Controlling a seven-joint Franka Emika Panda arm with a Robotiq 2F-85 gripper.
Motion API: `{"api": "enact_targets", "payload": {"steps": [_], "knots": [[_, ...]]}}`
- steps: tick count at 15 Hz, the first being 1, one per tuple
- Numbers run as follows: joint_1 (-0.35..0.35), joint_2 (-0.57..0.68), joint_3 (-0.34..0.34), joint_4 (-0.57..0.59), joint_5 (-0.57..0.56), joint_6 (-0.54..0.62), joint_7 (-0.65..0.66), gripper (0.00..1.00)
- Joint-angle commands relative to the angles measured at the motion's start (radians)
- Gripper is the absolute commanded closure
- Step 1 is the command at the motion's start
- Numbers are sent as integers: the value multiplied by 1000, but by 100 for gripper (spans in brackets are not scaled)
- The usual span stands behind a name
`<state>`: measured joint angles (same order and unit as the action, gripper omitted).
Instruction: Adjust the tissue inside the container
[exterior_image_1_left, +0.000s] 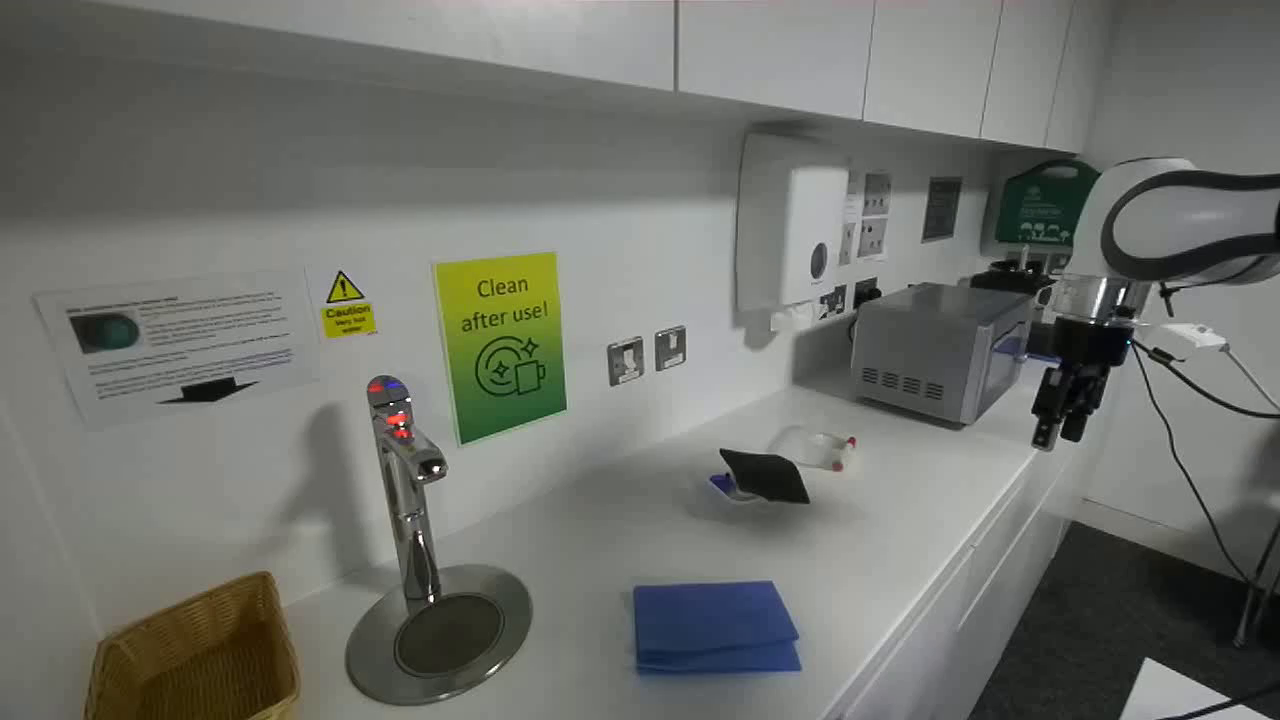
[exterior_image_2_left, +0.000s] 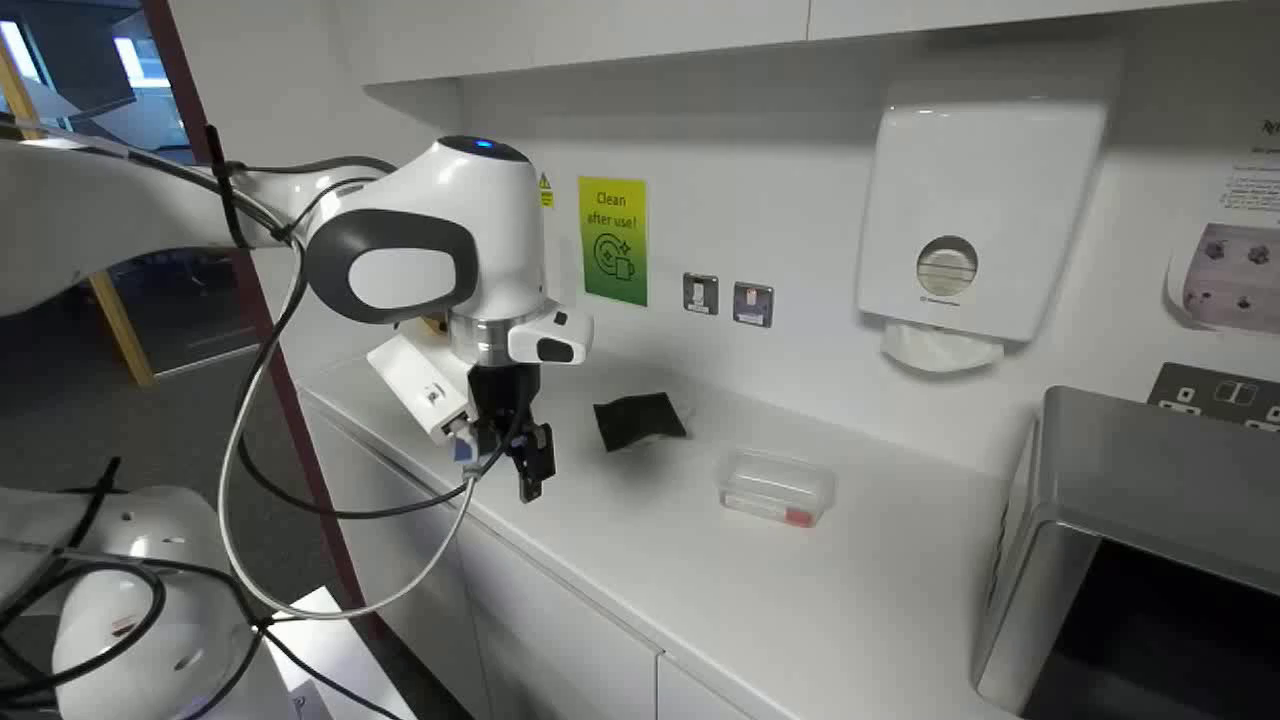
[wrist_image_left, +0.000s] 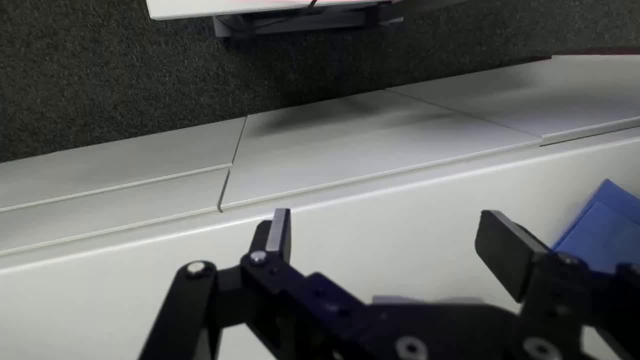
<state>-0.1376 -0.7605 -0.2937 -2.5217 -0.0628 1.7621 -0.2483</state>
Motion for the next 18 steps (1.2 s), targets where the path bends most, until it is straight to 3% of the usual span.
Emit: {"api": "enact_targets", "payload": {"steps": [1, 8, 18], "knots": [[-10, 4, 8, 2, 6, -2, -6, 0], [1, 23, 1, 17, 46, 54, 7, 0], [23, 317, -28, 199, 391, 218, 89, 0]]}}
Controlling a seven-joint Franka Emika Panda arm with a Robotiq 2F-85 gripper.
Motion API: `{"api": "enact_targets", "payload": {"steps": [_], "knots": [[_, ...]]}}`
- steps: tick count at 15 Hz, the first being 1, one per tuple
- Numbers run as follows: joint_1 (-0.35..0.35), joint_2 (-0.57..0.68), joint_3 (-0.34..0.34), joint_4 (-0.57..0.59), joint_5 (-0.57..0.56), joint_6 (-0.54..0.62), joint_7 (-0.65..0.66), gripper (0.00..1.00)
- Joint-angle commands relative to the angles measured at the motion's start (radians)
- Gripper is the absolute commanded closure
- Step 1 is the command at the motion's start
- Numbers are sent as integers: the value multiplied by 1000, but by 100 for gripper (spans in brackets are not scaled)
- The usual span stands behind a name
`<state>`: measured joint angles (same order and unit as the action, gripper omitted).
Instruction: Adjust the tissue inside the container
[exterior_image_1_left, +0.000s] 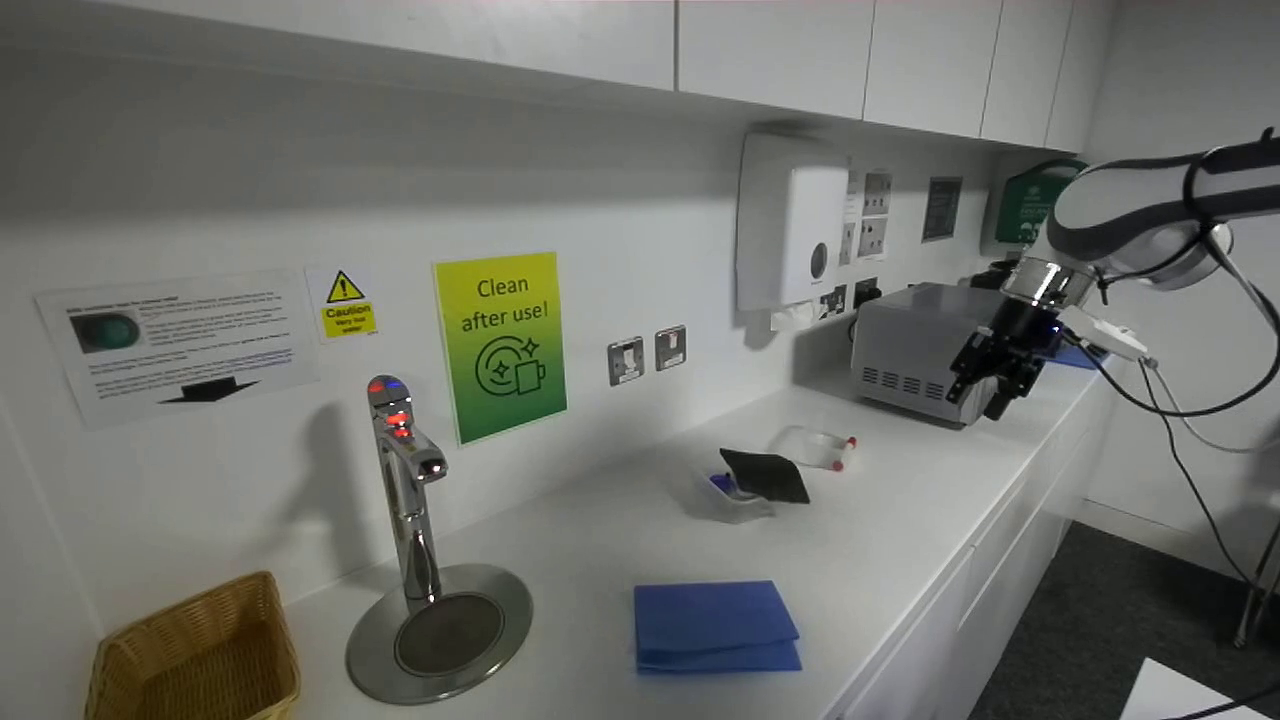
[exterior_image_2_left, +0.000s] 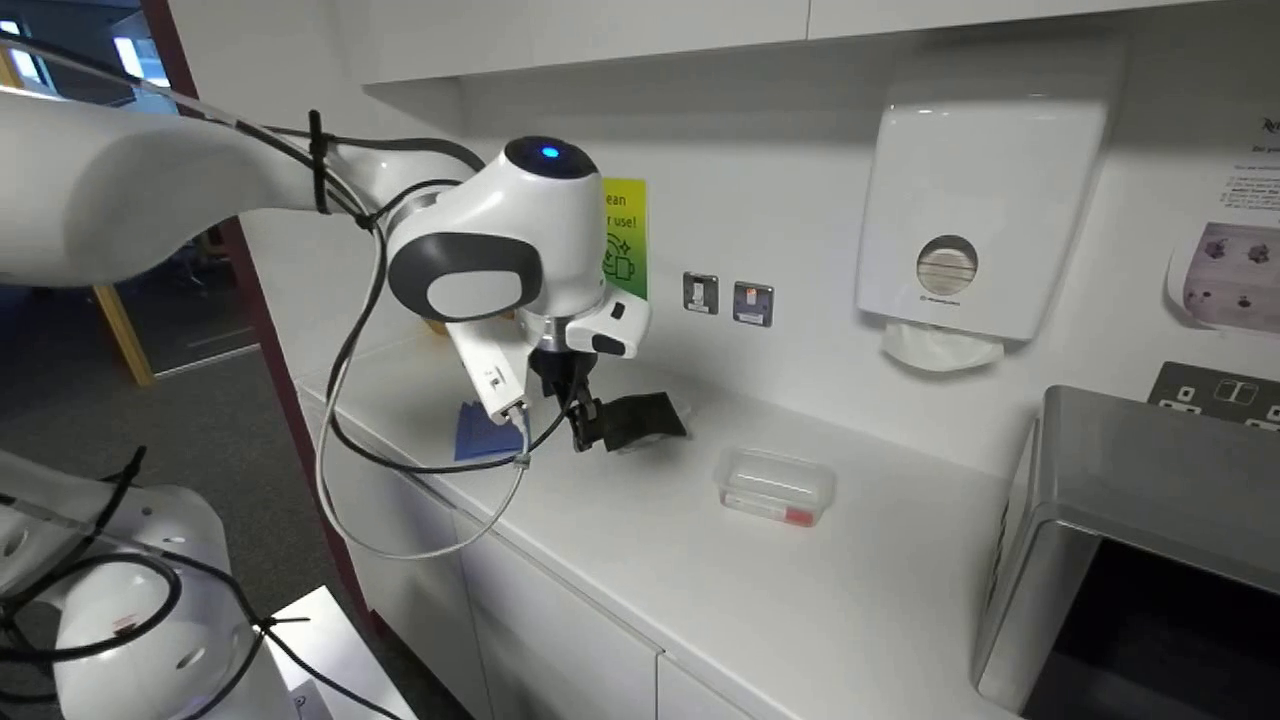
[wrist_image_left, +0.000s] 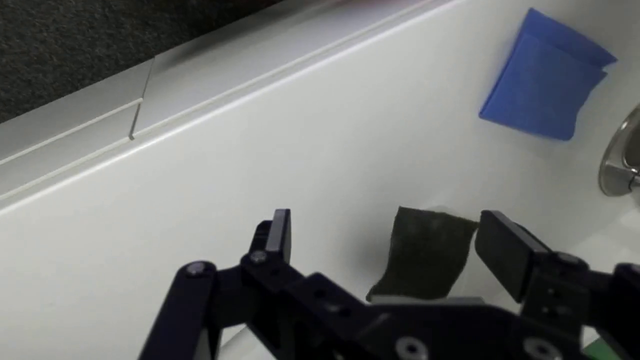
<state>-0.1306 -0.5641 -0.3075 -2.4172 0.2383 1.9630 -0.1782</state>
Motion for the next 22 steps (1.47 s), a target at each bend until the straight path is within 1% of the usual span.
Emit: {"api": "enact_targets", "payload": {"steps": [1, 3, 7, 16, 18, 19, 20, 22], "knots": [[17, 158, -15, 117, 126, 16, 20, 0], [14, 225, -11, 155, 190, 9, 18, 0], [2, 331, 5, 212, 275, 1, 18, 0], [-13, 469, 41, 263, 388, 4, -1, 0], [-18, 495, 46, 270, 408, 1, -4, 0], [-22, 498, 45, 272, 406, -27, -21, 0], [-22, 476, 56, 241, 379, 5, 1, 0], [-24, 492, 57, 246, 381, 4, -3, 0]]}}
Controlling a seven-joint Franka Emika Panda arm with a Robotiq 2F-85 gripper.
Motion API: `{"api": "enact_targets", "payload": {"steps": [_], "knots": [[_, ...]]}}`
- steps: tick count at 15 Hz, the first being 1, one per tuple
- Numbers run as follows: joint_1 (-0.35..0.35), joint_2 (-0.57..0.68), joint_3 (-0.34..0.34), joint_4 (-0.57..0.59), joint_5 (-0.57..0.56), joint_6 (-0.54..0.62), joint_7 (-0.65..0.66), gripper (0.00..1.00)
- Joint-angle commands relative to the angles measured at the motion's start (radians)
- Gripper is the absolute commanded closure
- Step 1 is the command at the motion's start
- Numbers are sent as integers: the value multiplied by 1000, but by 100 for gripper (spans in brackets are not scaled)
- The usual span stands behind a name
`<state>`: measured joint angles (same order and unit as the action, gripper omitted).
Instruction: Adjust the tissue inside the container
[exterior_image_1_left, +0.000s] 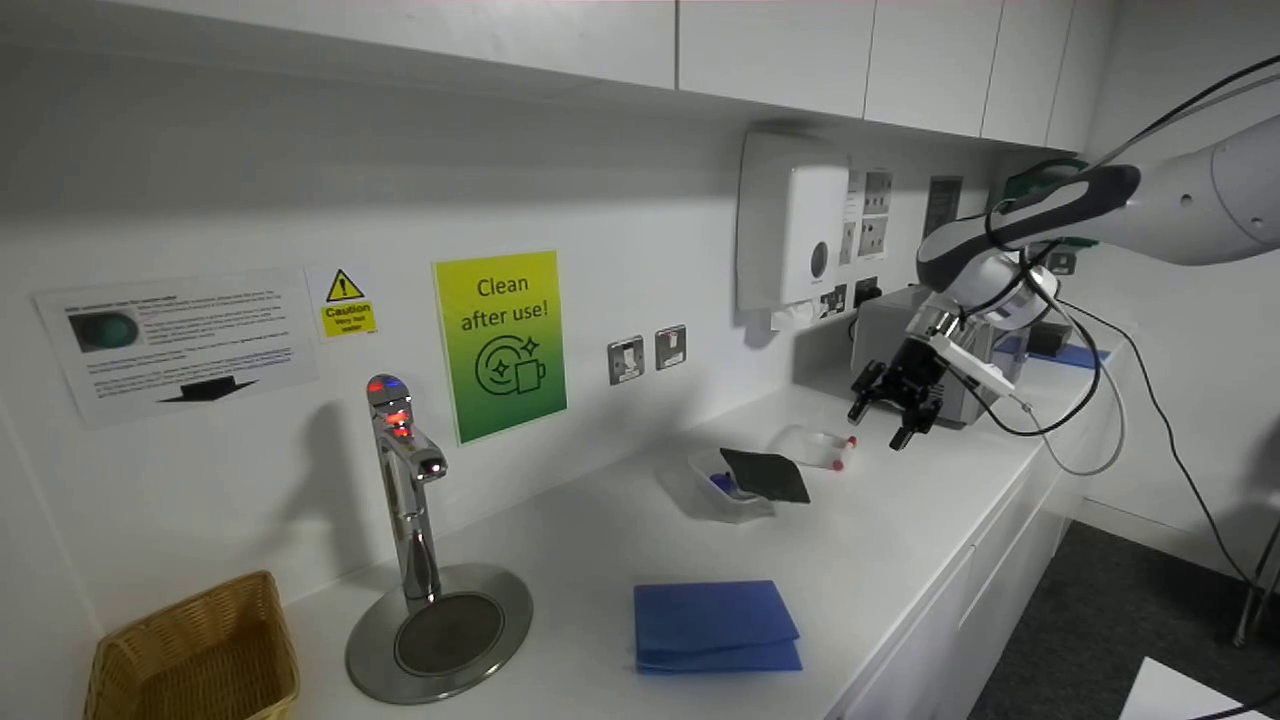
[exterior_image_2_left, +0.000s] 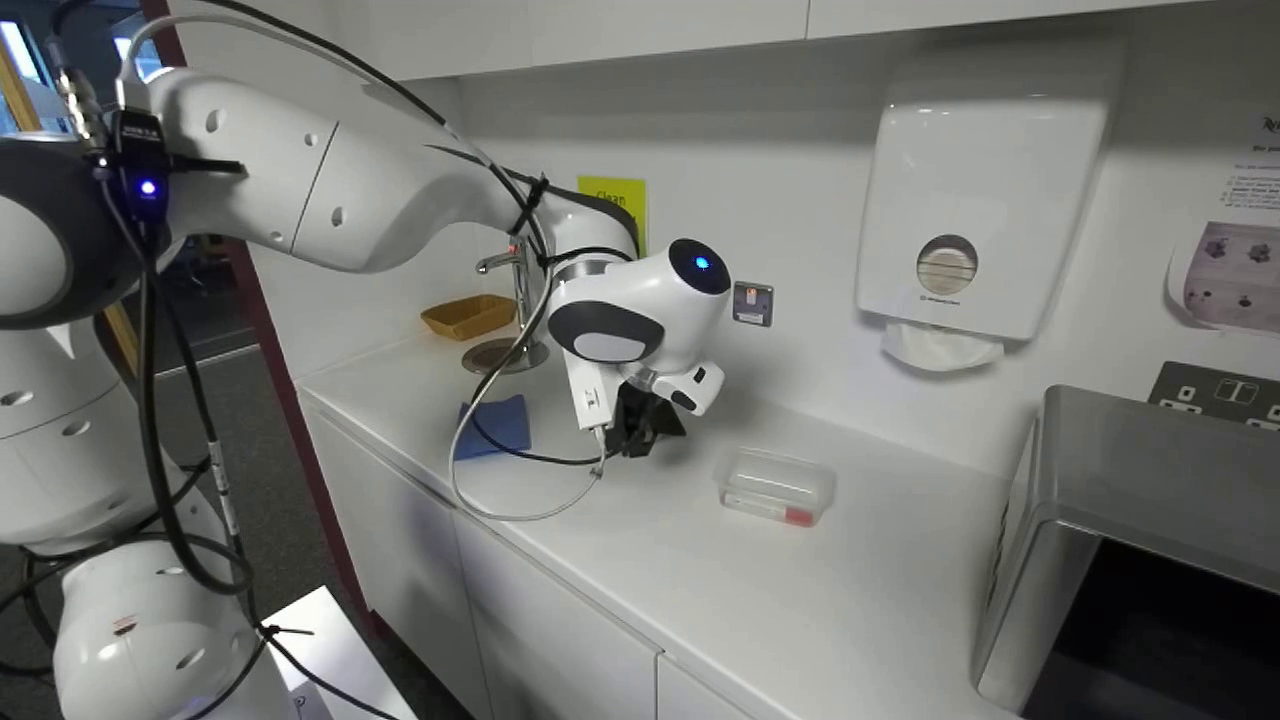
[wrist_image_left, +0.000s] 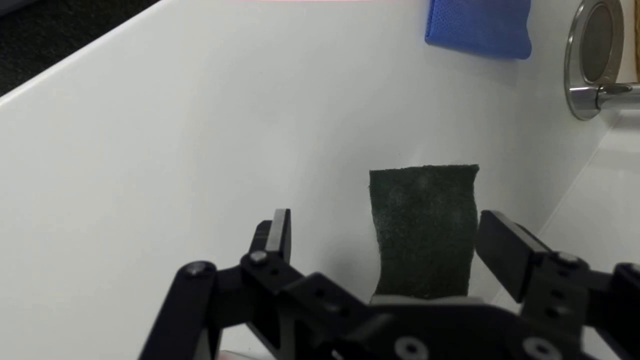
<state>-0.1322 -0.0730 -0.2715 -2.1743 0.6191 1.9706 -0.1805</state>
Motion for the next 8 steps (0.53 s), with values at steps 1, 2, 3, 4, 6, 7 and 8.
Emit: {"api": "enact_targets", "payload": {"steps": [1, 2, 3, 4, 6, 7, 8], "knots": [[-22, 5, 21, 4, 1, -4, -1, 0], [-22, 6, 21, 4, 1, -4, -1, 0], [-22, 6, 21, 4, 1, -4, -1, 0], [-23, 6, 21, 4, 1, -4, -1, 0], [-18, 3, 25, -3, 16, 22, -7, 0], [-15, 20, 29, 9, 29, 29, 1, 0], [-14, 44, 32, 26, 44, 29, 10, 0]]}}
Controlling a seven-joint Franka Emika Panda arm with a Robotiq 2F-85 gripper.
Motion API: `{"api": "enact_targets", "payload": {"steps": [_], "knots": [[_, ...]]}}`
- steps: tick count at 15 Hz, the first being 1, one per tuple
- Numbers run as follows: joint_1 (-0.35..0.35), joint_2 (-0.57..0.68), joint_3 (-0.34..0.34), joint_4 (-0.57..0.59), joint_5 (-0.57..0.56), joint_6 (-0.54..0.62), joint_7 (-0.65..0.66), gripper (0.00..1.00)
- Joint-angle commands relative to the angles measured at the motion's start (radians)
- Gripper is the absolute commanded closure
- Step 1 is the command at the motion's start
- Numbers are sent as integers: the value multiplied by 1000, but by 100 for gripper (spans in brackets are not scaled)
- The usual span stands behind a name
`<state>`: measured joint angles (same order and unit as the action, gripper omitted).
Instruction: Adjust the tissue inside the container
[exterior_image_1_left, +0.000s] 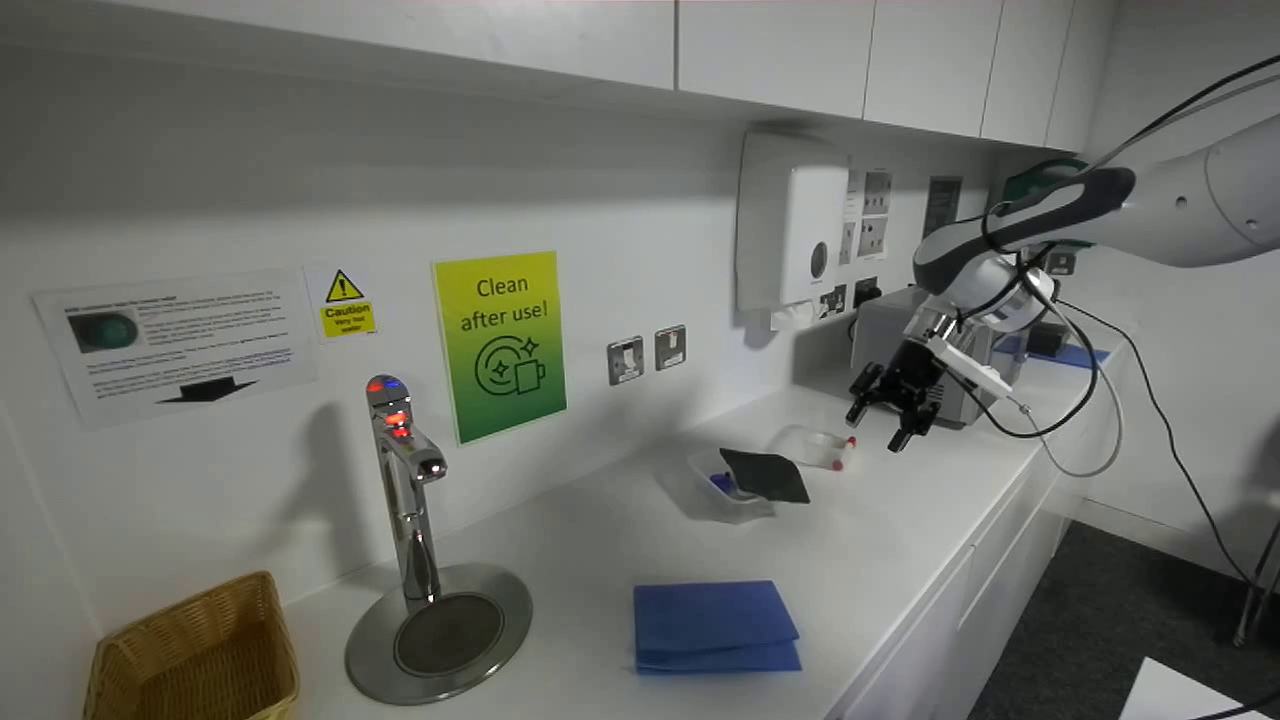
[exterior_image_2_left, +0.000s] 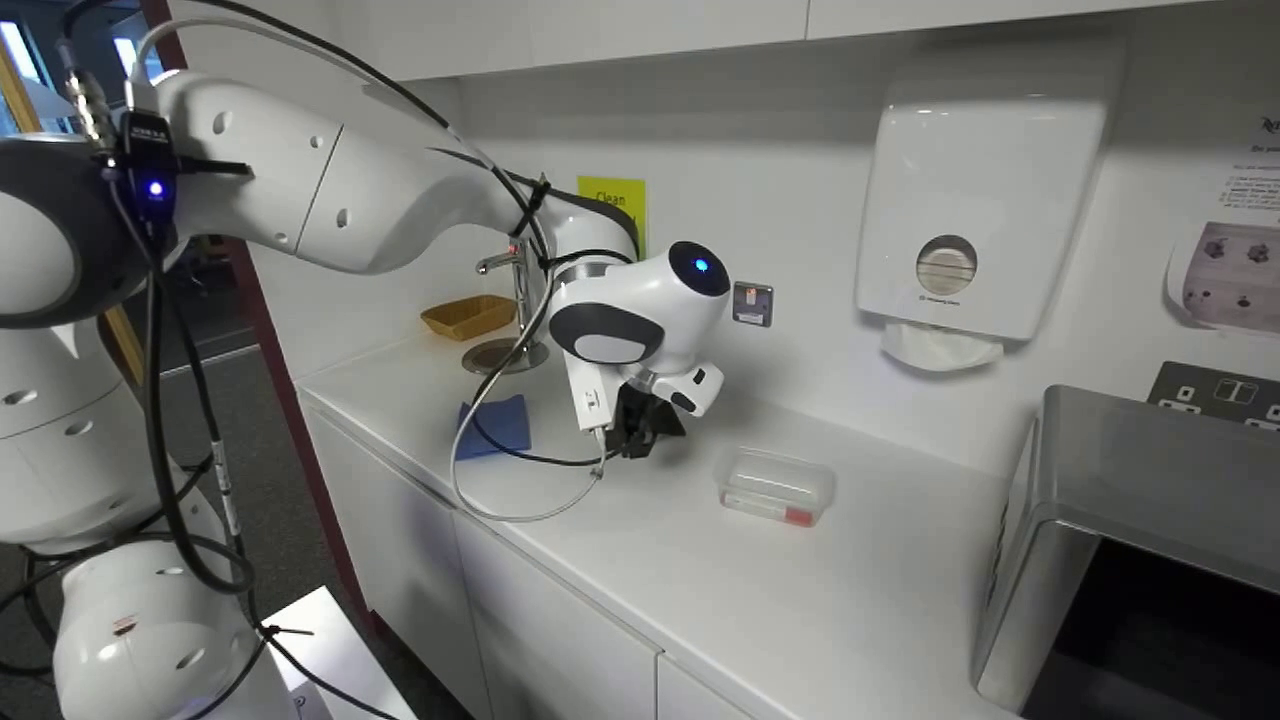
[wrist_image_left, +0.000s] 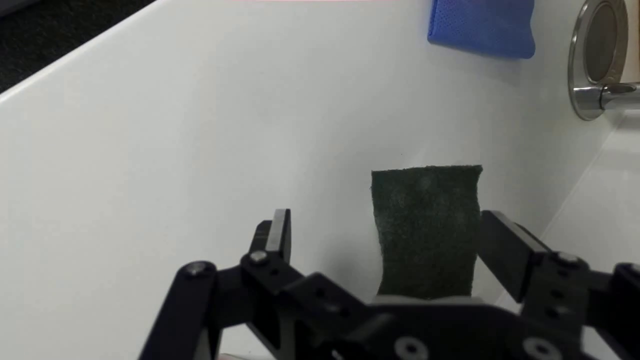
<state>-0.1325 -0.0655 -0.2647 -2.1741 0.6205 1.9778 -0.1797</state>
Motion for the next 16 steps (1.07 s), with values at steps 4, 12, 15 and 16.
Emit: {"api": "enact_targets", "payload": {"steps": [4, 12, 15, 16], "knots": [[-21, 161, 39, 116, 188, 58, 29, 0], [-60, 378, 71, 305, 309, 66, 116, 0], [-65, 412, 84, 344, 307, 47, 162, 0], [-68, 420, 90, 354, 311, 40, 173, 0]]}}
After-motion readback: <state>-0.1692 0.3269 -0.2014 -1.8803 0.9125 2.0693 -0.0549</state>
